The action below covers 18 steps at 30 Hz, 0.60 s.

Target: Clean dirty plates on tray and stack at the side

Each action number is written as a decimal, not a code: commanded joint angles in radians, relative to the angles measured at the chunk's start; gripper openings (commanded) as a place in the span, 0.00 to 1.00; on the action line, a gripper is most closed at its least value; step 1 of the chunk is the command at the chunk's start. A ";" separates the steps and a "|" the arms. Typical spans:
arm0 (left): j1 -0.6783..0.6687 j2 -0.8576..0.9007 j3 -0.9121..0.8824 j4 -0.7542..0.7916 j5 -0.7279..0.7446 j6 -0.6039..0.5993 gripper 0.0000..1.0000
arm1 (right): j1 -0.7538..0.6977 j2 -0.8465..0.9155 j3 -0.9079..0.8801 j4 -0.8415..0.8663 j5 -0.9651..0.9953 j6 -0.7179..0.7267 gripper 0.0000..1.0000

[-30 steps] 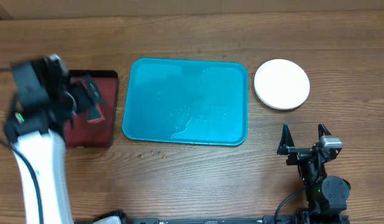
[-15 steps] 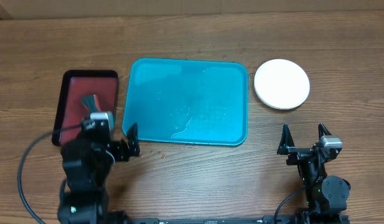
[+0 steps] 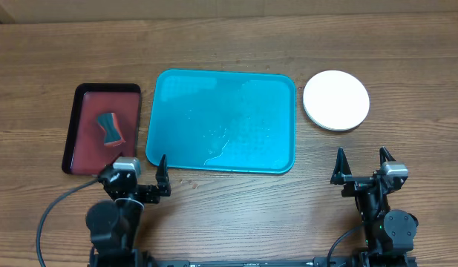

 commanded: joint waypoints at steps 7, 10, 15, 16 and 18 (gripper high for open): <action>-0.007 -0.140 -0.158 0.227 0.012 0.020 1.00 | -0.002 -0.010 -0.011 0.006 0.006 -0.006 1.00; -0.007 -0.161 -0.158 0.208 0.011 0.022 1.00 | -0.002 -0.010 -0.011 0.006 0.006 -0.006 1.00; -0.008 -0.200 -0.158 0.107 -0.016 0.014 1.00 | -0.002 -0.010 -0.011 0.006 0.006 -0.006 1.00; -0.007 -0.208 -0.158 0.105 -0.028 0.014 1.00 | -0.002 -0.010 -0.011 0.006 0.007 -0.006 1.00; -0.008 -0.211 -0.158 0.101 -0.047 0.013 1.00 | -0.002 -0.010 -0.011 0.006 0.006 -0.006 1.00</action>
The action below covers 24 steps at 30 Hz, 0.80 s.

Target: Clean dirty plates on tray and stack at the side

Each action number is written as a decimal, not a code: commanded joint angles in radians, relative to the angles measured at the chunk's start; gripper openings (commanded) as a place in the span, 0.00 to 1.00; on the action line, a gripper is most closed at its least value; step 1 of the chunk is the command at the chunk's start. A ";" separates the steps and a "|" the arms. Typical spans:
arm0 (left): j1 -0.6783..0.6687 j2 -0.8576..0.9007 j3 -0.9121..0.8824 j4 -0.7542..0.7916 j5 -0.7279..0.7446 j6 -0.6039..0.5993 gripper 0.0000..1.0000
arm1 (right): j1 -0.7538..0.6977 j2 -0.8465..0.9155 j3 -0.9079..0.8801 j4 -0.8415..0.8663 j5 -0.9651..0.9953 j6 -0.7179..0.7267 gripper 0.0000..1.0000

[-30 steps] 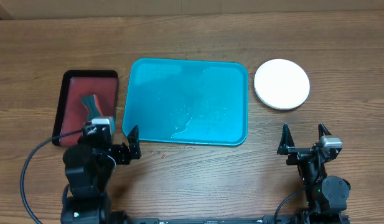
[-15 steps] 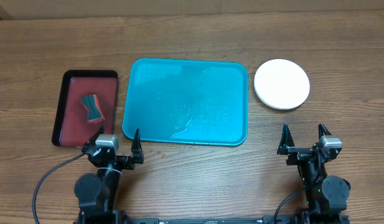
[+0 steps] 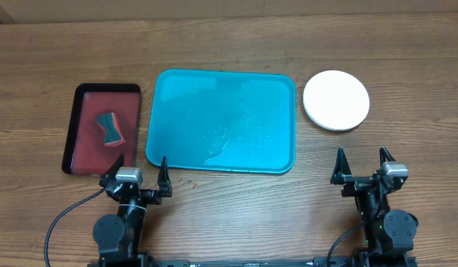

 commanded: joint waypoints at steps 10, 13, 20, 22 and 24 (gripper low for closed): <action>-0.021 -0.019 -0.004 -0.022 -0.210 -0.021 1.00 | -0.002 -0.010 -0.011 0.006 0.006 -0.007 1.00; -0.021 -0.019 -0.004 -0.024 -0.201 -0.023 1.00 | -0.002 -0.010 -0.011 0.006 0.006 -0.007 1.00; -0.028 -0.019 -0.004 -0.024 -0.209 -0.018 1.00 | -0.002 -0.010 -0.011 0.006 0.006 -0.007 1.00; -0.028 -0.019 -0.004 -0.024 -0.207 0.003 1.00 | -0.002 -0.010 -0.011 0.006 0.006 -0.007 1.00; -0.028 -0.019 -0.004 -0.024 -0.204 0.024 1.00 | -0.002 -0.010 -0.011 0.006 0.006 -0.007 1.00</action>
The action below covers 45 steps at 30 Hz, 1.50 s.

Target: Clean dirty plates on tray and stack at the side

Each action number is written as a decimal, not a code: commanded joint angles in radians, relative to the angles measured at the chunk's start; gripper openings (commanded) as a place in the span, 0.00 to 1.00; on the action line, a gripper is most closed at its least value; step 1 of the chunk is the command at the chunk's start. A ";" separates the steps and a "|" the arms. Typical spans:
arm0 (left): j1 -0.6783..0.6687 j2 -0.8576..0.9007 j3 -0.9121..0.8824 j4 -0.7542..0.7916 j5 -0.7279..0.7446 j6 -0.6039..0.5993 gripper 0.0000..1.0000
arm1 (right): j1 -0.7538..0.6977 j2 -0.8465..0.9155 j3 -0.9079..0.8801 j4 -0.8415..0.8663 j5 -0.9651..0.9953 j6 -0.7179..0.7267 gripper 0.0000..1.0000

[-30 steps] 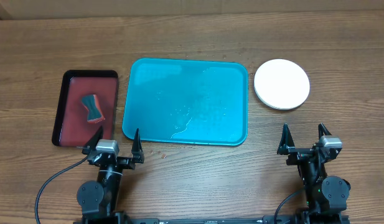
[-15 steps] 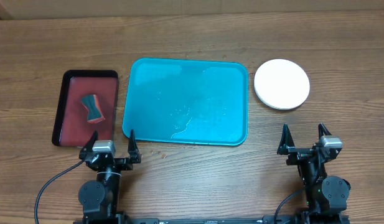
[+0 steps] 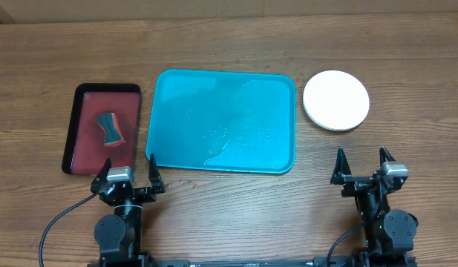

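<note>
A turquoise tray (image 3: 221, 119) lies in the middle of the table, wet with droplets and bare of plates. To its right stands a stack of white plates (image 3: 335, 100). Left of it a small dark red tray (image 3: 84, 148) holds a green and red sponge (image 3: 109, 127). My left gripper (image 3: 128, 170) stands open at the near edge, just below the red tray's near right corner, with nothing between its fingers. My right gripper (image 3: 361, 165) stands open at the near right, below the plate stack, also empty.
Wooden table (image 3: 229, 44) all around the trays. A few small water drops lie on the wood near the turquoise tray's near left corner (image 3: 185, 180). A black cable (image 3: 58, 222) runs from the left arm.
My left gripper has shifted a little to the left and squared up, still open. The right arm, trays, sponge and plates have not moved.
At first my left gripper stood open, angled, near the red tray's near right corner. Then it had drawn back toward the near edge. Now it rests a bit further left, level and open. The right gripper stayed open and still throughout.
</note>
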 commanded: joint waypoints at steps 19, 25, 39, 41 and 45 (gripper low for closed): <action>-0.008 -0.013 -0.004 -0.002 0.007 0.034 1.00 | -0.002 -0.010 -0.010 0.006 0.006 -0.006 1.00; -0.008 -0.013 -0.004 -0.002 0.019 0.034 1.00 | -0.002 -0.010 -0.010 0.006 0.006 -0.006 1.00; -0.008 -0.013 -0.004 0.001 0.013 0.033 1.00 | -0.002 -0.010 -0.010 0.006 0.006 -0.006 1.00; -0.008 -0.013 -0.004 0.001 0.013 0.033 1.00 | -0.002 -0.010 -0.010 0.006 0.006 -0.006 1.00; -0.008 -0.013 -0.004 0.001 0.013 0.033 1.00 | -0.002 -0.010 -0.010 0.006 0.006 -0.006 1.00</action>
